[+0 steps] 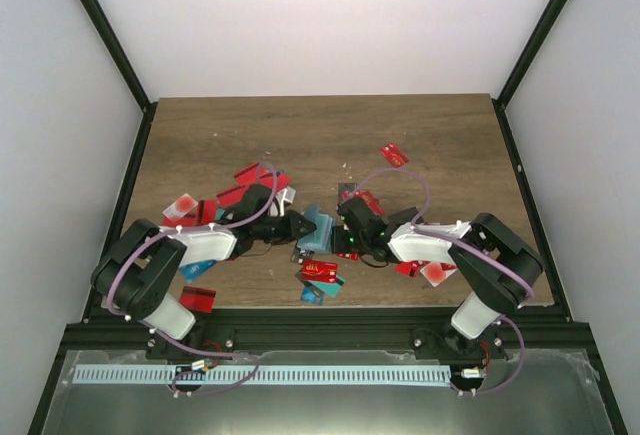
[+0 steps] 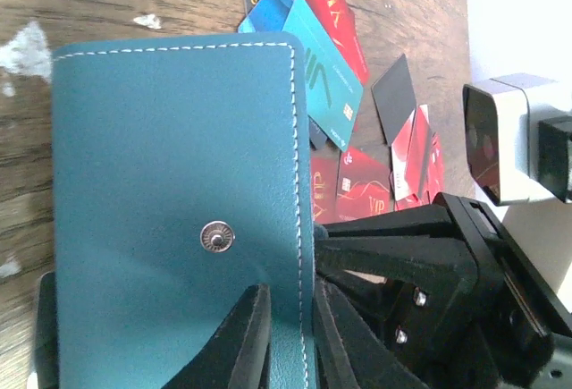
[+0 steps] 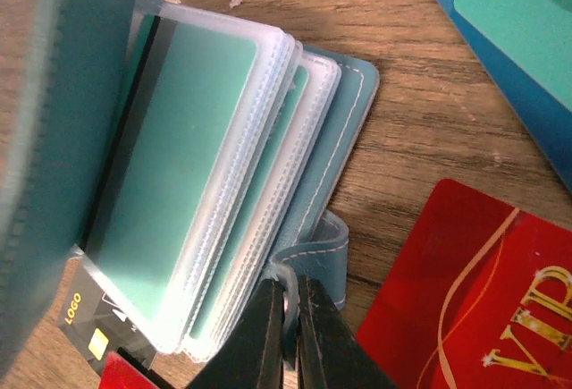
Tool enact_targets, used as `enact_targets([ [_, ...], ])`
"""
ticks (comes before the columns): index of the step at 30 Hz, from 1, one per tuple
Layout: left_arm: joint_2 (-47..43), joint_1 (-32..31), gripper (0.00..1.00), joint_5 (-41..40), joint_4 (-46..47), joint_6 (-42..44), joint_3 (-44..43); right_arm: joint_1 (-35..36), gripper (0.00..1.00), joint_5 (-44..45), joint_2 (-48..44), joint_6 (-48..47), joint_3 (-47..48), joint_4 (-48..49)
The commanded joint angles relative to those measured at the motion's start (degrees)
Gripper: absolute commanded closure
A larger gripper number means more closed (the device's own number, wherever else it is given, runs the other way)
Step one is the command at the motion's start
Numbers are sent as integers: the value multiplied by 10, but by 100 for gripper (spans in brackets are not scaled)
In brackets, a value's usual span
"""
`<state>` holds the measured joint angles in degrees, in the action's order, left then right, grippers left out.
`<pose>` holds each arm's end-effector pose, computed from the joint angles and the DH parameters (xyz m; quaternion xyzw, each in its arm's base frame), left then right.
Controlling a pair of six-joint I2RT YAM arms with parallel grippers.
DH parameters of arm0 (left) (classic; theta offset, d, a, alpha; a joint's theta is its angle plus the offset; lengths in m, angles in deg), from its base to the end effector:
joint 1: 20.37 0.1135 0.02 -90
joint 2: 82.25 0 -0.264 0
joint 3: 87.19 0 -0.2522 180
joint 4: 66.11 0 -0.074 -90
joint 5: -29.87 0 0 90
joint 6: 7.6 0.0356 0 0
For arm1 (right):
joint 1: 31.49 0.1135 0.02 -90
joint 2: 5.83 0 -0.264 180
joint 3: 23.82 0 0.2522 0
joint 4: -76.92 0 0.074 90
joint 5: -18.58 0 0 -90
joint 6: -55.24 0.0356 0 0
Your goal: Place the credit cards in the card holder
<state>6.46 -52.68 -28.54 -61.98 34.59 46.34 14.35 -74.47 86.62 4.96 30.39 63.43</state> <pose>0.2291 -0.1669 0.1435 0.0013 0.8734 -0.4583 0.1647 0.2057 0.2145 0.1352 -0.0591 0.9426 0.2410 0.2234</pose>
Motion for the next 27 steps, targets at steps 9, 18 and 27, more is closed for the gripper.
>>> enact_targets([
  [9,55,-26,74,-65,-83,40,-41,-26,99,-57,-1,-8,4,48],
  [18,75,-29,94,-82,-106,60,-52,-47,99,-73,-12,-31,11,37],
  [27,92,-41,96,-118,-150,75,-71,-46,99,-91,1,-20,53,21],
])
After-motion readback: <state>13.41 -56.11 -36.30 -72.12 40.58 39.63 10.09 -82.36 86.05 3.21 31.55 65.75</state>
